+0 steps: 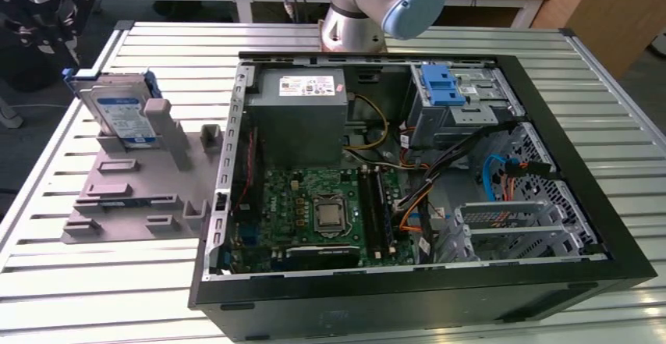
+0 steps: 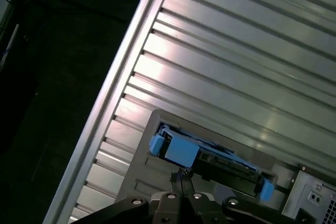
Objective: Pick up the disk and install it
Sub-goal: 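Pick up the disk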
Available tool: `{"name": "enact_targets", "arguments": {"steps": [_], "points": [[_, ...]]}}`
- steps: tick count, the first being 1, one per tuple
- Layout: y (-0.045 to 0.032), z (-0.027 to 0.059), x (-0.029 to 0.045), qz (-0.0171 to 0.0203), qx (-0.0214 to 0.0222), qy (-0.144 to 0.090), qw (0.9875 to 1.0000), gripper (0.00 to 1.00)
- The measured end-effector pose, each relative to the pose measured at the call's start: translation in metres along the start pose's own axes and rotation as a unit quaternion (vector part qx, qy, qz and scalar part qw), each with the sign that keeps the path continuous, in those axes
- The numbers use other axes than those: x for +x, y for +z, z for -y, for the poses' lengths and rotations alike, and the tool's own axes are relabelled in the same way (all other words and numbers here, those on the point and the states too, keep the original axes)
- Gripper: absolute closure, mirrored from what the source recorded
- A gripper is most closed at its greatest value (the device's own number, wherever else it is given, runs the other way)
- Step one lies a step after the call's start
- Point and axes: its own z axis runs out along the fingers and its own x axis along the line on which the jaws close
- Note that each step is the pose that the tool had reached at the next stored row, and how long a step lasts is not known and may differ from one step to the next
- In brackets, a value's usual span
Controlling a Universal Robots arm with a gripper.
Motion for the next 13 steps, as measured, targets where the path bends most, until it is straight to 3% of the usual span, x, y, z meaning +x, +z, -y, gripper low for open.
{"name": "enact_targets", "arguments": {"steps": [6, 10, 13], "points": [[0.0004, 0.0, 0.0, -0.0017, -0.0002, -0.041, 0.9992, 0.89], [0.0006, 0.0, 0.0001, -0.0029, -0.0003, -0.072, 0.9974, 0.89], [0.0009, -0.0001, 0.0001, -0.0039, -0.0004, -0.096, 0.9954, 0.89]]}}
